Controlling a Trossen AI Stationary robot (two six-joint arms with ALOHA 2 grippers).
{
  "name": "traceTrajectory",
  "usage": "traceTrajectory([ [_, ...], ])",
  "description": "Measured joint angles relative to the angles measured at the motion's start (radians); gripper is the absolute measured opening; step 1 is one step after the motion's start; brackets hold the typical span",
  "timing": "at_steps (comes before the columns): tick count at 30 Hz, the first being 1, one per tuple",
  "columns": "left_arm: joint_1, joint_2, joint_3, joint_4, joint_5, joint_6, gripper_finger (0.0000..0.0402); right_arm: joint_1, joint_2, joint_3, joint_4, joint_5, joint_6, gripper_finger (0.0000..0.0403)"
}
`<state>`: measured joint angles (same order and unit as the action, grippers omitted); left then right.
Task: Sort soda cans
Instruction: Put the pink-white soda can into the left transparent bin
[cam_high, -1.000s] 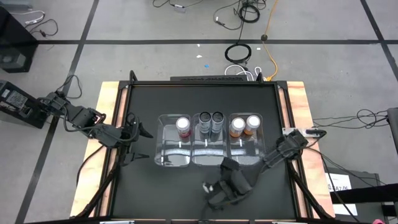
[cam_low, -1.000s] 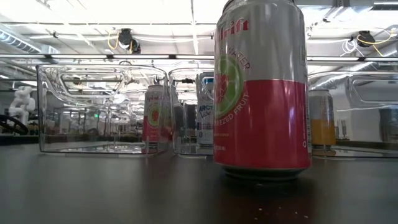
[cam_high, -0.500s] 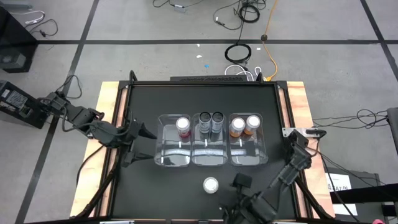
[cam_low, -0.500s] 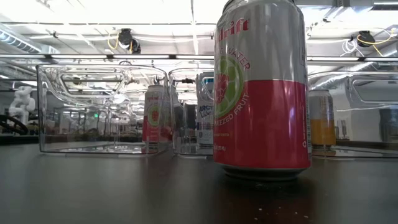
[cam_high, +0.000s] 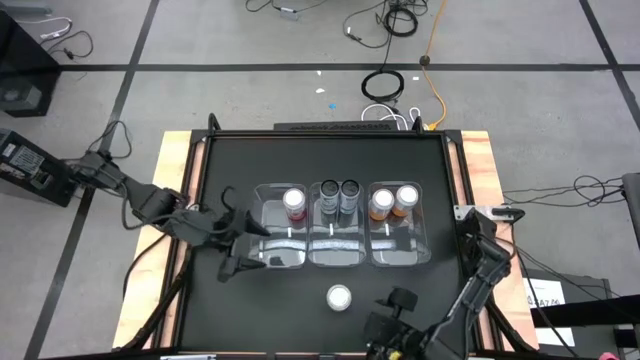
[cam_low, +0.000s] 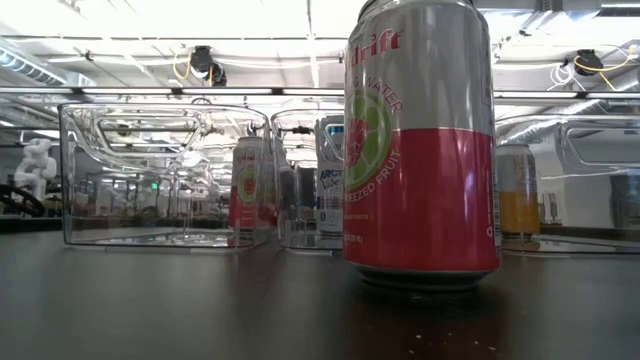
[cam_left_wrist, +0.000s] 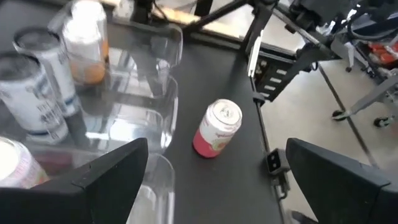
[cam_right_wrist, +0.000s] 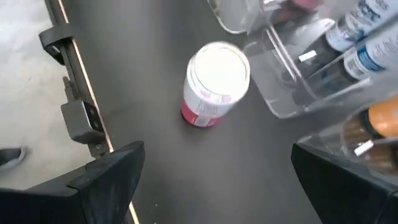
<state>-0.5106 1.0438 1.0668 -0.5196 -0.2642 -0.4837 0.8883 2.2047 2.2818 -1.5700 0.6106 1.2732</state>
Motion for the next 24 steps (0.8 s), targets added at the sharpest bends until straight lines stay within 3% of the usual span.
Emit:
traceTrajectory([
  [5,0.000,0.056,0.000,0.021,0.016,-0.094,0.0389,0.061,0.001,-0.118,0.025,0.069,0.181,0.0398],
  [13,0.000,0.139,0.000,0.060,0.020,-0.175,0.0389,0.146,-0.028,-0.404,0.081,0.242,0.633,0.0398],
  [24,0.000,0.301,0.000,0.273,0.021,-0.261,0.0389,0.256,-0.299,-0.821,0.428,0.252,0.569,0.0398],
])
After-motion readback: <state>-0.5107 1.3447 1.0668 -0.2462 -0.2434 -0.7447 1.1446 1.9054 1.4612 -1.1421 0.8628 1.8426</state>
